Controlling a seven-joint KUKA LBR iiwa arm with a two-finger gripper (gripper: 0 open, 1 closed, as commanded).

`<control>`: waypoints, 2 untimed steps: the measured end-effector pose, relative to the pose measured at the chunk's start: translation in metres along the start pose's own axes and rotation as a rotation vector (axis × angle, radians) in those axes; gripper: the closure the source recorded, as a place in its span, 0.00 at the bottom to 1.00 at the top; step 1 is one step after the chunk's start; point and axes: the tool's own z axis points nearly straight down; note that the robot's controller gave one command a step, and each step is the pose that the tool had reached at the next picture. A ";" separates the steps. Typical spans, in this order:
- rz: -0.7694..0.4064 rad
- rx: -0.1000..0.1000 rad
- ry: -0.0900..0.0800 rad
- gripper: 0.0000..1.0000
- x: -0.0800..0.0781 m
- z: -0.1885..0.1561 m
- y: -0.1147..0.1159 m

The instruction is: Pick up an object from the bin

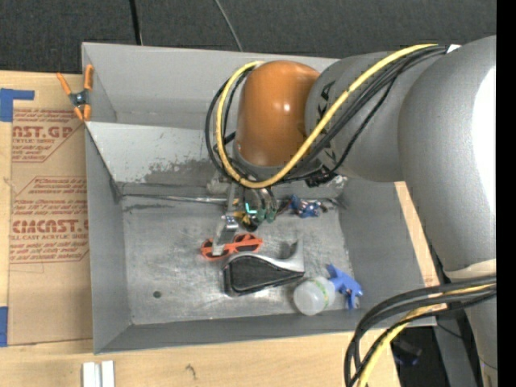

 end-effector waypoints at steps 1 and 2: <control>0.001 -0.001 -0.007 0.00 -0.002 -0.005 0.000; -0.047 -0.010 -0.022 0.00 0.026 0.032 -0.035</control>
Offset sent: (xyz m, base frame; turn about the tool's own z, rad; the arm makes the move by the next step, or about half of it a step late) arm -0.0455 -0.0627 -0.0579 -0.0672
